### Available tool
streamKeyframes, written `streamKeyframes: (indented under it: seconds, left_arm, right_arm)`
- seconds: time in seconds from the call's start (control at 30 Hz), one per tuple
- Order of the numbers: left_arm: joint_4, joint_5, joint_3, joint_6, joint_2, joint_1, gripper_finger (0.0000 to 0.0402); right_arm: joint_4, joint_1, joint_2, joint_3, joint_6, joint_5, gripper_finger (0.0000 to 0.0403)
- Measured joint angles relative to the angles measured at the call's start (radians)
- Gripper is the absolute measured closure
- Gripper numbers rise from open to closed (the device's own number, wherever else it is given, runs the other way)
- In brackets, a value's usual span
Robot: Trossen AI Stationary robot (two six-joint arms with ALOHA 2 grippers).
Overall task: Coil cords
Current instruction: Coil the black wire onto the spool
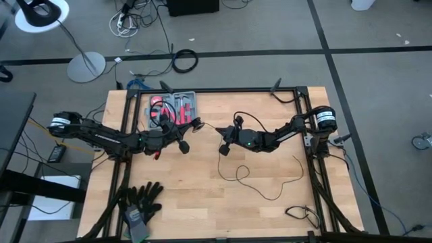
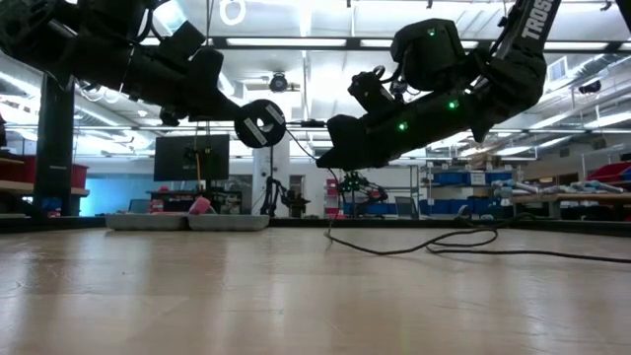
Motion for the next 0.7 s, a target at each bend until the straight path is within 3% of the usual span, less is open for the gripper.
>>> streamKeyframes:
  seconds: [0.3, 0.47, 0.7]
  left_arm:
    - [0.027, 0.025, 0.000, -0.019, 0.001, 0.000, 0.0402]
    - [0.037, 0.027, 0.000, -0.053, 0.001, 0.000, 0.0402]
    - [0.047, -0.015, 0.000, -0.130, 0.001, 0.000, 0.0402]
  right_arm:
    - [-0.100, -0.005, 0.008, 0.025, 0.154, -0.047, 0.0401]
    - [-0.265, -0.013, 0.008, 0.135, 0.130, -0.084, 0.0402]
    - [-0.378, -0.046, 0.009, 0.261, 0.068, -0.236, 0.0402]
